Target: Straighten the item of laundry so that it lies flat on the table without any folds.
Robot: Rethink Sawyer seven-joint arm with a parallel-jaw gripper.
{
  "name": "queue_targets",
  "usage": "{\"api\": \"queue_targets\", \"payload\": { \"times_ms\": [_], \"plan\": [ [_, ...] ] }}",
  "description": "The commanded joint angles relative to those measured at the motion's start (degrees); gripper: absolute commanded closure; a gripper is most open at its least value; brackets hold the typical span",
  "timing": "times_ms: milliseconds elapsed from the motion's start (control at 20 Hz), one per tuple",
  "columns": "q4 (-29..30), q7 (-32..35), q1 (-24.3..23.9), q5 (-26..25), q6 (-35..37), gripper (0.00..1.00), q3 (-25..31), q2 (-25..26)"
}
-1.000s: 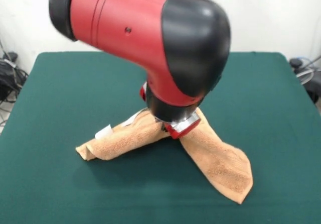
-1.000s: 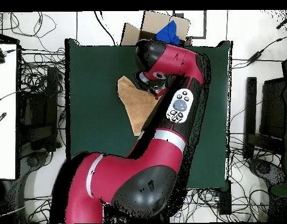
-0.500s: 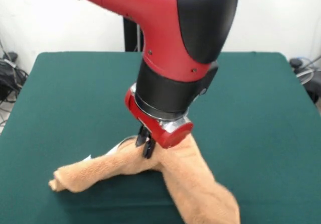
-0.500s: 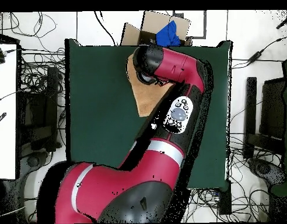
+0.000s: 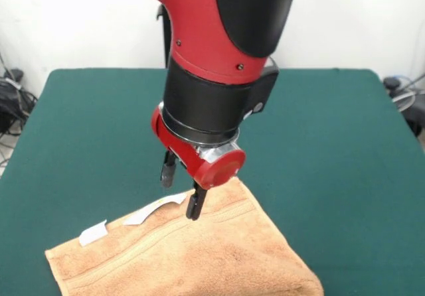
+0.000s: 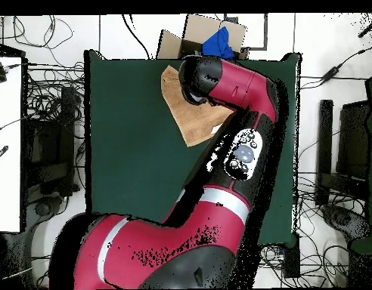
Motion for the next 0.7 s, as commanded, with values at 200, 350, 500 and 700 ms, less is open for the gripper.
{"api": "queue_targets", "payload": {
  "times_ms": [200,350,500,700],
  "plan": [
    [8.31,5.16,-1.65,1.24,1.94,0.0,9.63,1.34],
    [8.01,5.04,-2.15,1.09,1.4,0.0,10.1,1.69],
    [6.89,4.93,-2.38,0.68,2.52,0.0,10.01,2.19],
    [3.02,4.49,-2.64,-0.6,5.42,0.0,9.11,4.28]
  ]
}}
